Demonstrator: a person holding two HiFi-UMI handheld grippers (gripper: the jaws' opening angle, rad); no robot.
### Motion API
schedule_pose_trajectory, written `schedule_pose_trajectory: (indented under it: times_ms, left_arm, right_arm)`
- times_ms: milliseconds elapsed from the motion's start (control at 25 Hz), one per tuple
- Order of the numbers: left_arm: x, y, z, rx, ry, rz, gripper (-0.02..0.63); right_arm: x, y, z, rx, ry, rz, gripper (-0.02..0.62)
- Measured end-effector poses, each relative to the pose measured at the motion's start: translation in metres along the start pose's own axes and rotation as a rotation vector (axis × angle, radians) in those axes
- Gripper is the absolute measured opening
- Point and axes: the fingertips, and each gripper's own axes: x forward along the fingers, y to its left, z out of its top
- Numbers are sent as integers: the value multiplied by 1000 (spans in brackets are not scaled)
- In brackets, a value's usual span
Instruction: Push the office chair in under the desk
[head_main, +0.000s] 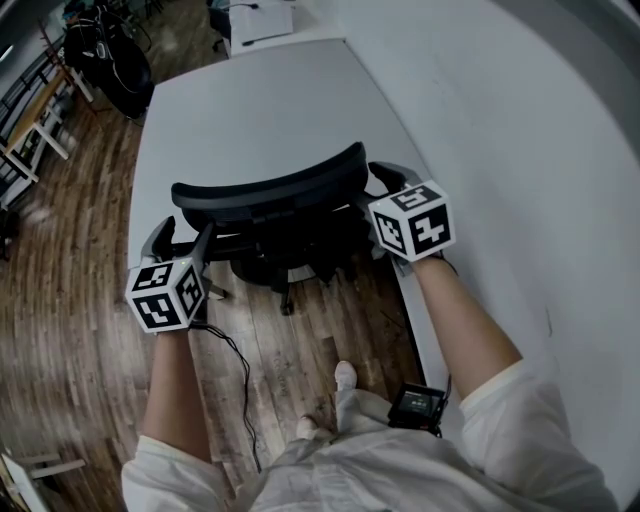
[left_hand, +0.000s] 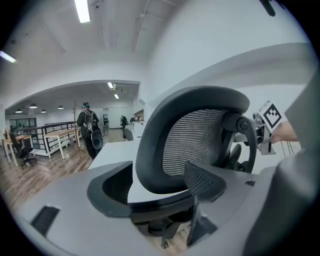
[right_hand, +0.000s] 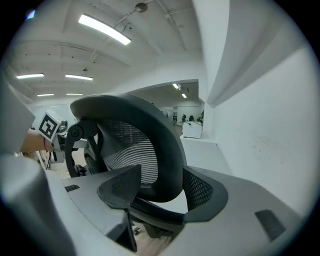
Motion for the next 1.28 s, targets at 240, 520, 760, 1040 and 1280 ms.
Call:
schedule_pose_trajectory:
  times_ms: [240, 520, 760, 1040, 1280]
  left_arm:
    - [-25, -20, 5, -106, -78, -44, 314]
    - [-47, -52, 6, -124, -110, -104, 279]
    - [-75, -68, 9, -165, -151, -144, 152]
    - [-100, -85, -3, -153, -139, -177, 63]
    - [-122, -93, -11, -134, -131, -201, 13]
  right_arm:
    - [-24, 24, -4, 19, -43, 27, 259]
    - [-52, 56, -8, 45, -78, 62, 258]
    - [-73, 85, -13, 40, -85, 87, 214]
    - [-92, 113, -20, 56, -103, 113, 111]
    - [-107, 136, -24, 77, -109, 138, 69]
